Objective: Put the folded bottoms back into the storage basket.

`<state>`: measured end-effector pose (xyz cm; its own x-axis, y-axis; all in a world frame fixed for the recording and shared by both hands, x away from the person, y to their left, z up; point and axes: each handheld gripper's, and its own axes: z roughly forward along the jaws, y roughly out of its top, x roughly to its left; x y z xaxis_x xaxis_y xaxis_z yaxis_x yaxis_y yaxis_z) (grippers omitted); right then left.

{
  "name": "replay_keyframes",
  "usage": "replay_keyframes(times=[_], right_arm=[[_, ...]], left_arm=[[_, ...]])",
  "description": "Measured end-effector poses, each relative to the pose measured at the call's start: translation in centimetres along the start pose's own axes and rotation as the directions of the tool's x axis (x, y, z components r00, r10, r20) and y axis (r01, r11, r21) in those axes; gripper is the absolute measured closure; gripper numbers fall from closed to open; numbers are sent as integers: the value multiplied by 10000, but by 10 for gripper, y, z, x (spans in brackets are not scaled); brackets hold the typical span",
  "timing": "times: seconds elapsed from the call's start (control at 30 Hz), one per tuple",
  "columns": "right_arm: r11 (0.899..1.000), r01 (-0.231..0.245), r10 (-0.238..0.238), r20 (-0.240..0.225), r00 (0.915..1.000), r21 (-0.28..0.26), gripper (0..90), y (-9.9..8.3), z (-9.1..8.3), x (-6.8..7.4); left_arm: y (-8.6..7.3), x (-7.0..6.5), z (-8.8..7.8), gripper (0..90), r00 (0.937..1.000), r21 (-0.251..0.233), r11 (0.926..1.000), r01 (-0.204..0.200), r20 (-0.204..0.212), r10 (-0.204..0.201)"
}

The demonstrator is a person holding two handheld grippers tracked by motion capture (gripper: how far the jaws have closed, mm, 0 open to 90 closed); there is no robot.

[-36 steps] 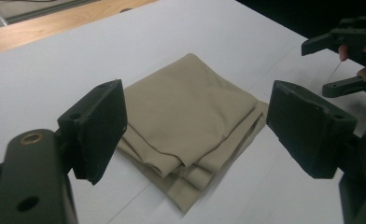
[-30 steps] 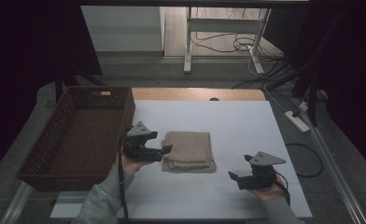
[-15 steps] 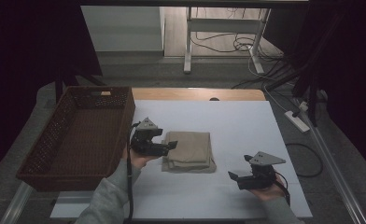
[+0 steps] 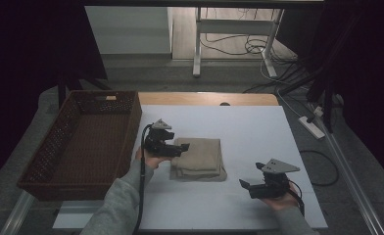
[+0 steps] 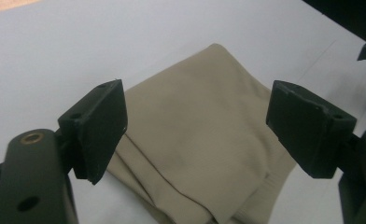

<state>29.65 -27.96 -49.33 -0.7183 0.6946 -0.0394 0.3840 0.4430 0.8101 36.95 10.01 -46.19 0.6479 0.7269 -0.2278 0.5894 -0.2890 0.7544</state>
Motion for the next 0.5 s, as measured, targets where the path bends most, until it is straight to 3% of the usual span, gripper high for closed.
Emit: replay_keyframes(times=[0.33,0.5], right_arm=[[10000,12,-12,-39,10000,63,116,0,1,0],[10000,-6,6,-67,10000,39,116,0,1,0]], left_arm=[[6,10,20,201,9999,547,9985,-21,-110,27],[5,20,28,207,9997,755,9970,170,-213,-154]])
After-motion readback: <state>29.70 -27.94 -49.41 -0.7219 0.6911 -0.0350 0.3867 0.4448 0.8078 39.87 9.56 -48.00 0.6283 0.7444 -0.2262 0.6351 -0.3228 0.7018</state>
